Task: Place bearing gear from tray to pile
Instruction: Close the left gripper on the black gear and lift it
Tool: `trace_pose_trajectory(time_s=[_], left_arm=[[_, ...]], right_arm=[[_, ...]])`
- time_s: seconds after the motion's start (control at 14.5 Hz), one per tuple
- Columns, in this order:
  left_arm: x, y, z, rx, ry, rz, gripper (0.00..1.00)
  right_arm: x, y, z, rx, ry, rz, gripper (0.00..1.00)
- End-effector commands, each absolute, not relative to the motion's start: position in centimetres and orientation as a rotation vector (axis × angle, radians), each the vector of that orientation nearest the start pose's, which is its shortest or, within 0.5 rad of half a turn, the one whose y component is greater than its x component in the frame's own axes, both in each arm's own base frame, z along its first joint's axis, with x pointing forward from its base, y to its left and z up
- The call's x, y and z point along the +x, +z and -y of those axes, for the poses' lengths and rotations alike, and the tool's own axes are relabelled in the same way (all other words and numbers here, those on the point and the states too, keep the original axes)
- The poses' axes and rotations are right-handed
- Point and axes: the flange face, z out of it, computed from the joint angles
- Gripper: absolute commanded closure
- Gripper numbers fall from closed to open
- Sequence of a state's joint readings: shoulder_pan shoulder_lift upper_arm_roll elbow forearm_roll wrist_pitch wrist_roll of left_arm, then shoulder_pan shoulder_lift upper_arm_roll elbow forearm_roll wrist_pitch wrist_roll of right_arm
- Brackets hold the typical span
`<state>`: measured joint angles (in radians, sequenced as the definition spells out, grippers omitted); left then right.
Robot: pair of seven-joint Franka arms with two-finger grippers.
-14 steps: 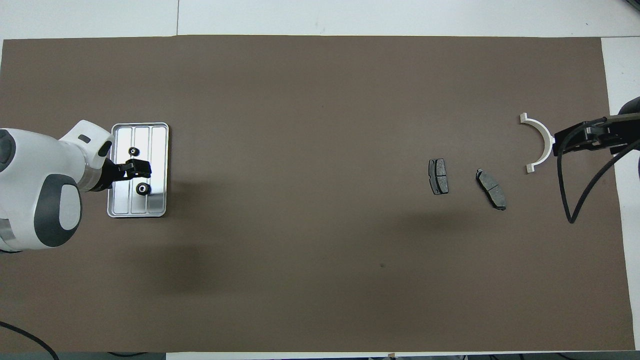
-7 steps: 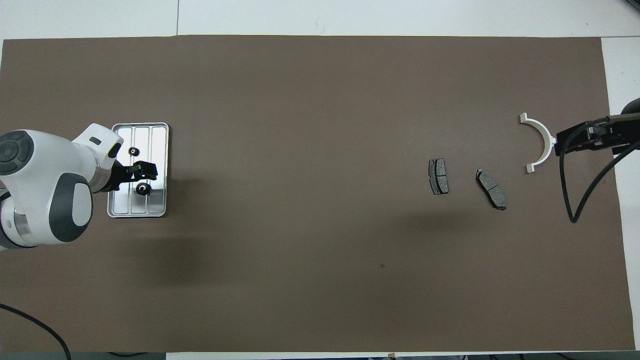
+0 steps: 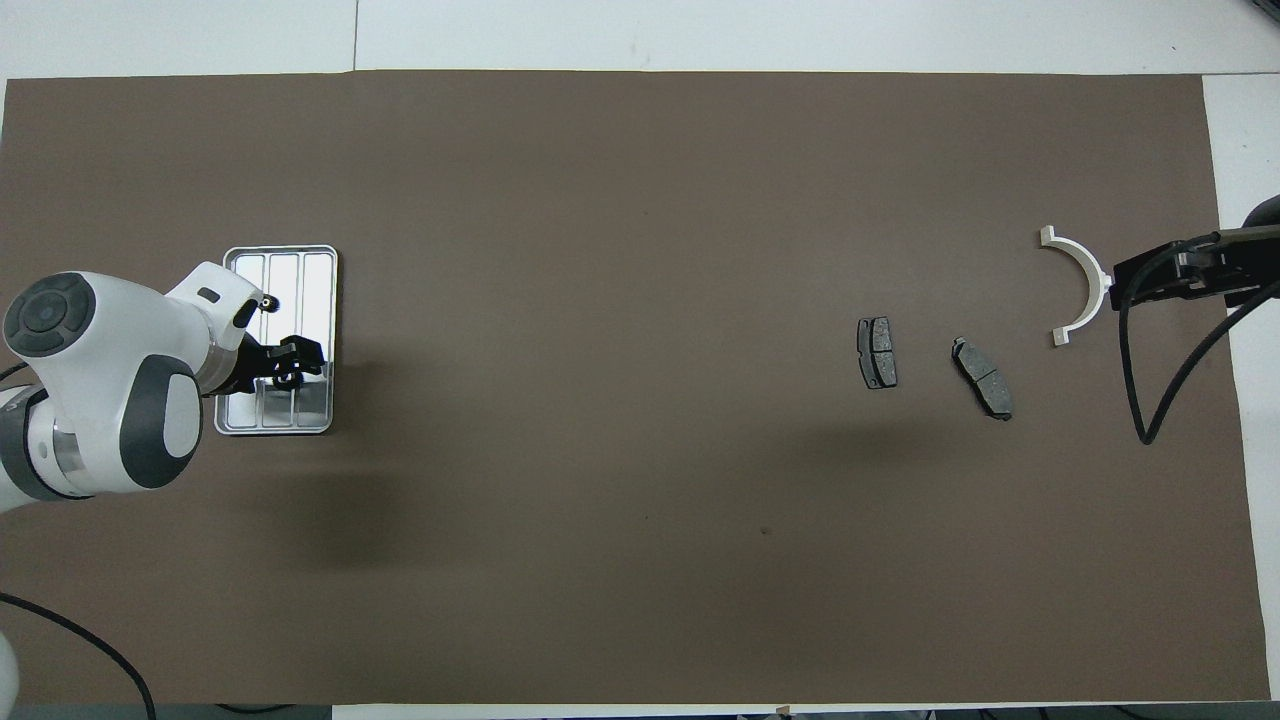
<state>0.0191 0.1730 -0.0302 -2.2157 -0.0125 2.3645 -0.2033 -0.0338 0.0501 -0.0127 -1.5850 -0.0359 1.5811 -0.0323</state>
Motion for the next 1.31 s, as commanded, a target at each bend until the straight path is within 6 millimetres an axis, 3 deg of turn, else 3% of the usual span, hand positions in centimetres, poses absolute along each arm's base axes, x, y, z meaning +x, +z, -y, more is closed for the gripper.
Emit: trace_pose_trajectory(time_s=[0.0, 0.62, 1.11, 1.24], left_arm=[[54.02, 29.58, 0.66, -3.128, 0.03, 0.323, 0.18], [53.7, 29.28, 0.82, -3.128, 0.044, 0.318, 0.36], [53.66, 29.23, 0.91, -3.128, 0.044, 0.313, 0.98], [54.03, 29.62, 1.07, -3.129, 0.032, 0.311, 1.0]], right_arm=[[56.33, 59.07, 3.35, -3.179, 0.066, -0.011, 0.0], [56.31, 59.17, 3.35, -3.179, 0.062, -0.009, 0.0], [56.34, 59.09, 3.52, -3.179, 0.064, -0.009, 0.0], [56.34, 59.09, 3.52, -3.179, 0.064, -0.006, 0.0]])
